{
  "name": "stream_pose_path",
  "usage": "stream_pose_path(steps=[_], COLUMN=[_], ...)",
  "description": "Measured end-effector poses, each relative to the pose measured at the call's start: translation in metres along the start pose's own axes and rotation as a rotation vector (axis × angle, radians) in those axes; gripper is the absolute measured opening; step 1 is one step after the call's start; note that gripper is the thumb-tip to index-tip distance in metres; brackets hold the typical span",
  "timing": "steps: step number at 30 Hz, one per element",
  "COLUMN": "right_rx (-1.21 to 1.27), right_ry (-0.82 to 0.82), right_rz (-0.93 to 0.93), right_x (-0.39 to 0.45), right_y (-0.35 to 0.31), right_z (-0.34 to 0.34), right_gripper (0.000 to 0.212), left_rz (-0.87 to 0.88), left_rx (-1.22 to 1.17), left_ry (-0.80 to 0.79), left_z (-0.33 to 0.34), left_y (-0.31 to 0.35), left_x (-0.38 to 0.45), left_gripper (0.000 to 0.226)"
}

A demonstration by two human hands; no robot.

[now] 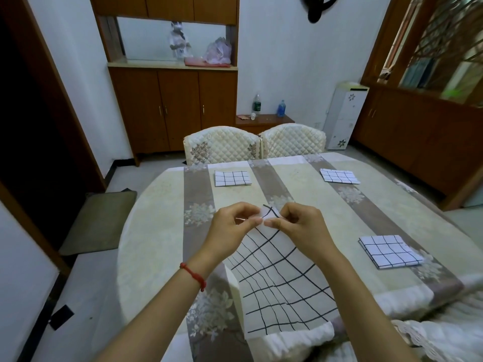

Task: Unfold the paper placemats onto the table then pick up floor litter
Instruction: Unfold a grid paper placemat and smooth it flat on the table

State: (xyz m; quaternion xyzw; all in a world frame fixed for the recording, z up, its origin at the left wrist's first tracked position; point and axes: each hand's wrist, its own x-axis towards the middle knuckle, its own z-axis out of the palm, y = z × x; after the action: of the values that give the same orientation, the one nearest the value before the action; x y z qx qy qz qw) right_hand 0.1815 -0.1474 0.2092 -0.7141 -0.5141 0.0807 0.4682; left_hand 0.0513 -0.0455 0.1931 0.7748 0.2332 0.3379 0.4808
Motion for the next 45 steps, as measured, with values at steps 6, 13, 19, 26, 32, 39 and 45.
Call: stream_pose_path(steps=[6,13,19,26,32,39,45], right_rx=[0.124,0.213,0.391,0.441,0.568,0.163,-0.170], right_ry=[-0.045,0.029,0.285,0.317,0.274,0.511,0.407], right_rz=[0.097,0.253,0.428,0.441,0.368,0.333,0.461], right_x=[-0.004,-0.008,-0.012,-0.013,-0.012,0.028,0.089], right_y=[0.004,0.022,0.029,0.041,0.042,0.037,0.071], right_z=[0.000,-0.013,-0.037,-0.054,-0.075,-0.082,-0.062], right_gripper=[0.036,0.023,0.033,0.013,0.028,0.024,0.018], left_rz=[-0.019,-0.046,-0.102,-0.127,-0.127,-0.254,-0.451], left_rx=[0.047,0.007,0.031,0.135,0.156,0.056,-0.044], left_ry=[0.115,0.265,0.439,0.658,0.762,0.740,0.679], left_z=[-0.002,-0.027,-0.072,-0.107,-0.128,-0.136,-0.138], left_y=[-0.002,-0.009,-0.022,-0.028,-0.030,-0.047,-0.089], left_x=[-0.001,0.006,0.016,0.016,0.007,0.031,0.066], left_gripper=[0.017,0.024,0.024,0.003,0.004,0.011,0.007])
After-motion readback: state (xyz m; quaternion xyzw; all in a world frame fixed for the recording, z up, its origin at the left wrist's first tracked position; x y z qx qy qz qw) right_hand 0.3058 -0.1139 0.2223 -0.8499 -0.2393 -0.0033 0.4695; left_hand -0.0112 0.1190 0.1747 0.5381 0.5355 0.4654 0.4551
